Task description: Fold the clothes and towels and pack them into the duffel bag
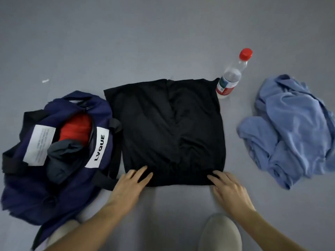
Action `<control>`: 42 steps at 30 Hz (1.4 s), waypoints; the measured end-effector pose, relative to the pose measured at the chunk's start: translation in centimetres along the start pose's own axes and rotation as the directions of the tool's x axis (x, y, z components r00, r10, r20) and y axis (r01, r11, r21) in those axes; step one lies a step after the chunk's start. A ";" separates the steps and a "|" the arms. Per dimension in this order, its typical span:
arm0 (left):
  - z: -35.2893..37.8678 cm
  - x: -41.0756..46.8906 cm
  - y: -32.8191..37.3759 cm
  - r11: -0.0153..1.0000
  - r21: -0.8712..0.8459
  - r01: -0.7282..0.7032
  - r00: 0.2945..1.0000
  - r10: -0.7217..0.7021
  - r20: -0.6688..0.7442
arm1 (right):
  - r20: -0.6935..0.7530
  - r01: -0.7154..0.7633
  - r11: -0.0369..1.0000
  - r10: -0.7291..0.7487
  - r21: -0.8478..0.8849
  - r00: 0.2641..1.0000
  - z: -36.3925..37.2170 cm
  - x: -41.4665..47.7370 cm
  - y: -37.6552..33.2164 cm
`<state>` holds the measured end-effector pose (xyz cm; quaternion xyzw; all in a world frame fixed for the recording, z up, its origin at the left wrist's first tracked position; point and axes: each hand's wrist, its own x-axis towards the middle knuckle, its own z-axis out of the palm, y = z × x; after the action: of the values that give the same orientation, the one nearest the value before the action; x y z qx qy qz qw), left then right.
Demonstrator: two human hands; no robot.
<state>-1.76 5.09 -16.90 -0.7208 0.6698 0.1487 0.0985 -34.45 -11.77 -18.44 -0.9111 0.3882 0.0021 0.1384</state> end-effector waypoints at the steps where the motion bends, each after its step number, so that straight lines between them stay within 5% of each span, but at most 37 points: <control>1: 0.6 -0.7 0.3 1.000 -0.016 0.009 1.000 -0.008 0.015 | 0.000 0.002 1.000 -0.002 0.010 1.000 0.6 -1.0 -0.1; 9: 2.1 -4.0 0.1 0.994 -0.106 0.023 0.999 -0.020 0.029 | 0.071 0.078 0.975 -0.094 0.207 0.993 0.6 -3.4 -0.1; 15: -1.4 2.9 5.2 0.983 -0.182 0.009 0.979 -0.046 -0.197 | -0.098 -0.175 0.930 0.217 0.323 0.971 -2.9 7.6 2.3; 22: -2.8 11.7 17.8 0.941 -0.338 0.027 0.998 -0.042 -0.038 | 0.051 -0.373 0.909 0.370 0.187 0.927 -3.3 22.5 6.9; 29: -0.8 11.1 21.8 0.901 -0.410 0.141 0.981 -0.069 0.184 | 0.157 -0.242 0.969 0.232 0.048 0.960 -1.9 23.1 6.0; 33: -0.6 10.0 22.3 0.891 -0.427 0.151 0.980 -0.080 0.180 | 0.163 -0.322 0.934 0.297 0.154 0.941 -3.1 23.7 5.9; 36: -2.3 9.7 21.5 0.807 -0.538 0.244 0.952 -0.093 0.292 | 0.144 -0.344 0.889 0.314 0.302 0.938 -4.6 24.1 4.8; 38: -3.0 8.5 20.7 0.714 -0.650 0.260 0.965 -0.163 0.207 | 0.128 -0.358 0.849 0.335 0.388 0.933 -5.7 24.4 3.1; 42: -5.9 5.1 16.8 0.293 -0.827 0.479 0.851 -0.385 0.357 | 0.097 -0.330 0.788 0.329 0.519 0.939 -7.6 27.0 -3.7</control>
<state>-17.70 -3.08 -12.14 -0.8044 0.2608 0.4801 -0.2333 -13.75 -30.33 -13.21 -0.7559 0.5263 -0.0798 0.3812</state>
